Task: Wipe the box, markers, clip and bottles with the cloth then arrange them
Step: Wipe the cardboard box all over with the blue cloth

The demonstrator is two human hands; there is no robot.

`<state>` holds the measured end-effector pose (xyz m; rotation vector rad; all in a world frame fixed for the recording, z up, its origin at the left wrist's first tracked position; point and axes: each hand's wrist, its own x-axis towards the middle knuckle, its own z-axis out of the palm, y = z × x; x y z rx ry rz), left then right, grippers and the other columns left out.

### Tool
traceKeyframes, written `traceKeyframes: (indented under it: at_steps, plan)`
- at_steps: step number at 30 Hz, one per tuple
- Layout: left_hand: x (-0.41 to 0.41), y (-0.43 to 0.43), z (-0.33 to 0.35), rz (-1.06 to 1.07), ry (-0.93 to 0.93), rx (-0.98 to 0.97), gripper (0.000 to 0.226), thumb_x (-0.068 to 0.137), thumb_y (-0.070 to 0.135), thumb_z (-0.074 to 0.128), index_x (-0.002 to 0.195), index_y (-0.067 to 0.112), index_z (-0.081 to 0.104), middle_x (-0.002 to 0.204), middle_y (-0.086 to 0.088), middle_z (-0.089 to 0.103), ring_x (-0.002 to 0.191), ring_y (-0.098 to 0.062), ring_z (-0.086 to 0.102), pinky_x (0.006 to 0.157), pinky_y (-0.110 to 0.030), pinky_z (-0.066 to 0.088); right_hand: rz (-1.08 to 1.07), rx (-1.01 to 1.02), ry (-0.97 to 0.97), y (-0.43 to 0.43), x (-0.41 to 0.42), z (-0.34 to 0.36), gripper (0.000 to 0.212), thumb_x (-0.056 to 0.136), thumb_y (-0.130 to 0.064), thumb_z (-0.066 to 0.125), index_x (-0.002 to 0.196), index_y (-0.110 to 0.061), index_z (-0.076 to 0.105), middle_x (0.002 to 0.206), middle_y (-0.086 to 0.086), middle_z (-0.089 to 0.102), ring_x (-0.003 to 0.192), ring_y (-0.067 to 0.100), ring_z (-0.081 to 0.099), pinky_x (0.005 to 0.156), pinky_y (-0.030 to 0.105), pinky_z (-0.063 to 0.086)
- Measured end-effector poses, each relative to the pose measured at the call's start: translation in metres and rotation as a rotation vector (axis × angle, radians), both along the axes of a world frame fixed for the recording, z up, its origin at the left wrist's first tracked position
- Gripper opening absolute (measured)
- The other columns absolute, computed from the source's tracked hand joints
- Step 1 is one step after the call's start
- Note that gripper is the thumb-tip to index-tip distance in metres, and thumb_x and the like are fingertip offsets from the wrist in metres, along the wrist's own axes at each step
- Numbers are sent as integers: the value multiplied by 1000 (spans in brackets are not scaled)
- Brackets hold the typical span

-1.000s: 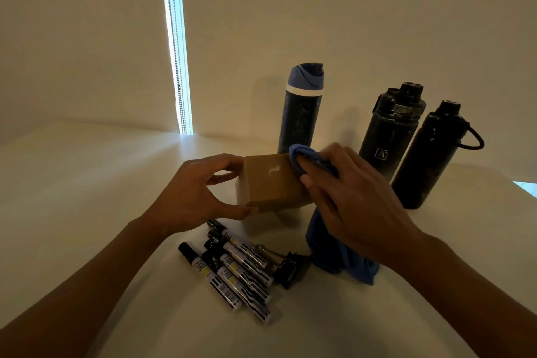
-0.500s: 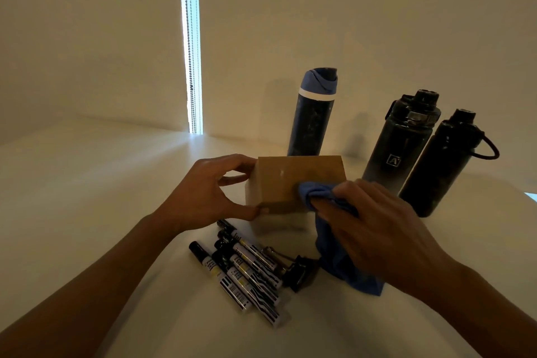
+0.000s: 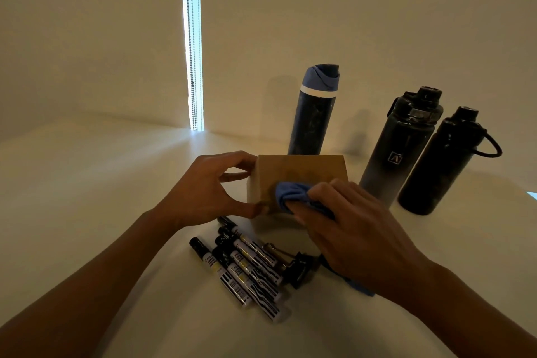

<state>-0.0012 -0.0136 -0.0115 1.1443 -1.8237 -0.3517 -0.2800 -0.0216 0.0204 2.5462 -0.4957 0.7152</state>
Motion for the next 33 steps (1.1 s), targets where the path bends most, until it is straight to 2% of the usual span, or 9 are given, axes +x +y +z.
traceKeyframes:
  at_steps: [3,5,9,12,16,22,26,30,33]
  plan:
    - [-1,1,-1,3,9,-4,73,63,49,91,126,21,69,117,14,72,113,-14,69,102,-26,55,-8,15,-45,2,-15,2,46,81,-27,76,117,-25,48,104,-8,47,85,9,47,66,26,51]
    - [-1,0,-1,2,8,2,74,63,49,91,128,21,69,118,13,71,113,-13,68,103,-27,55,-60,0,-27,-5,-25,5,32,89,-24,62,120,-27,53,105,-5,57,90,15,57,69,36,54]
    - [-1,-2,-4,27,-6,-1,73,64,42,97,129,24,68,119,14,71,114,-13,68,102,-31,57,-269,152,-80,-28,-10,15,34,98,-27,54,129,-12,55,119,13,58,102,27,56,86,42,47]
    - [-1,-3,-4,34,-18,-6,72,66,39,98,130,24,68,120,13,71,115,-13,68,102,-34,57,-129,91,-80,-27,11,14,40,93,-31,58,127,-12,50,109,12,55,89,24,57,71,37,52]
    - [-2,-2,-3,38,-15,-8,73,66,38,98,131,24,68,120,14,71,115,-10,68,102,-32,57,-24,74,-103,-30,31,12,61,83,-30,77,130,-15,41,115,4,38,90,29,62,70,43,56]
    - [-3,-2,-2,18,-15,-27,70,68,37,97,130,23,68,119,12,71,113,-15,69,101,-31,57,8,-41,-47,-40,40,17,59,84,-38,74,130,-17,43,115,4,39,93,24,56,73,40,55]
    - [-3,-2,-2,11,-18,-21,70,68,38,96,131,22,68,121,11,71,114,-14,69,101,-31,57,0,-58,-7,-47,41,13,58,78,-37,81,126,-13,62,115,10,59,99,22,56,74,40,58]
    - [-3,1,1,-12,-12,-7,70,68,44,92,131,22,69,122,12,71,116,-12,68,101,-26,55,76,-50,11,-39,37,18,63,77,-31,81,128,-20,47,117,0,41,97,14,42,72,33,54]
    - [-4,4,4,-14,-41,-17,65,68,41,91,128,26,68,117,18,70,111,-5,67,96,-15,53,106,-21,49,-27,32,22,52,82,-27,75,127,-25,49,116,-4,44,97,12,46,77,32,55]
